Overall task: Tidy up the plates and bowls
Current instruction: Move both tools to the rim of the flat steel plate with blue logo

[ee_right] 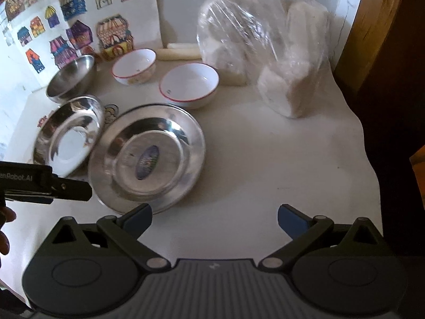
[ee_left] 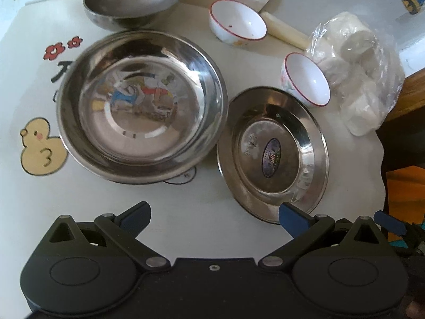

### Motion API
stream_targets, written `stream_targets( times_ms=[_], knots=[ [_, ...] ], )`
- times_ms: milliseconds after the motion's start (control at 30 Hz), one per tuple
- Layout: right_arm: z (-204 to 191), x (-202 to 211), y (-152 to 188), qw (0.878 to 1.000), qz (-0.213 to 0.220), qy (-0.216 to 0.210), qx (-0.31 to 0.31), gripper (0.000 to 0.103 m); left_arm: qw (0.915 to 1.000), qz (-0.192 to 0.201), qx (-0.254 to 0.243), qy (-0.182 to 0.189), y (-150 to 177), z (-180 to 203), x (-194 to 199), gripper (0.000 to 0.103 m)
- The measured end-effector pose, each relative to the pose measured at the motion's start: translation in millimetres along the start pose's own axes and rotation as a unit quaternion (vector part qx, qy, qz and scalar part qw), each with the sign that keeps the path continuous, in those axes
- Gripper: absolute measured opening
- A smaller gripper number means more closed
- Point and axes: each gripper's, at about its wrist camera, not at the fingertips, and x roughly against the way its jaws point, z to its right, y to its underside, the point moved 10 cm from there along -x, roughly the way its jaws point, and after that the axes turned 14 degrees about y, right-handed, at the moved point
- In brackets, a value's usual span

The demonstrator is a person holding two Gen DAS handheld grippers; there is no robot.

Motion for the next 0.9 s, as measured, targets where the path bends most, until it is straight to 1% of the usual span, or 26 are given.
stream_targets(
  times_ms=[100,200,333,400,467,733,900],
  knots=[
    [5,-7,-3,1.000,-0.004,-0.001,0.013,0.103,0.9996,0.005,0.024,-0.014,2,-3,-6,0.102],
    [9,-15,-8,1.000,-0.004,-0.004,0.025,0.103,0.9977,0.019,0.055,-0.033,3,-7,-9,0.102],
    [7,-29,-23,0.999,-0.001,-0.011,0.040,0.103,0.9938,0.036,0.093,-0.049,1,-10,-13,0.102],
    [5,-37,-31,0.999,0.001,-0.013,0.049,0.103,0.9905,0.042,0.115,-0.062,2,-12,-15,0.102],
    [2,-45,-38,0.998,-0.002,-0.014,0.058,0.103,0.9873,0.042,0.133,-0.075,3,-14,-16,0.102],
    [-11,-60,-59,0.996,0.009,-0.025,0.086,0.103,0.9797,0.044,0.154,-0.121,3,-19,-19,0.102],
    [-19,-65,-62,0.995,0.000,-0.037,0.088,0.102,0.9781,0.040,0.157,-0.131,1,-17,-23,0.102]
  ],
)
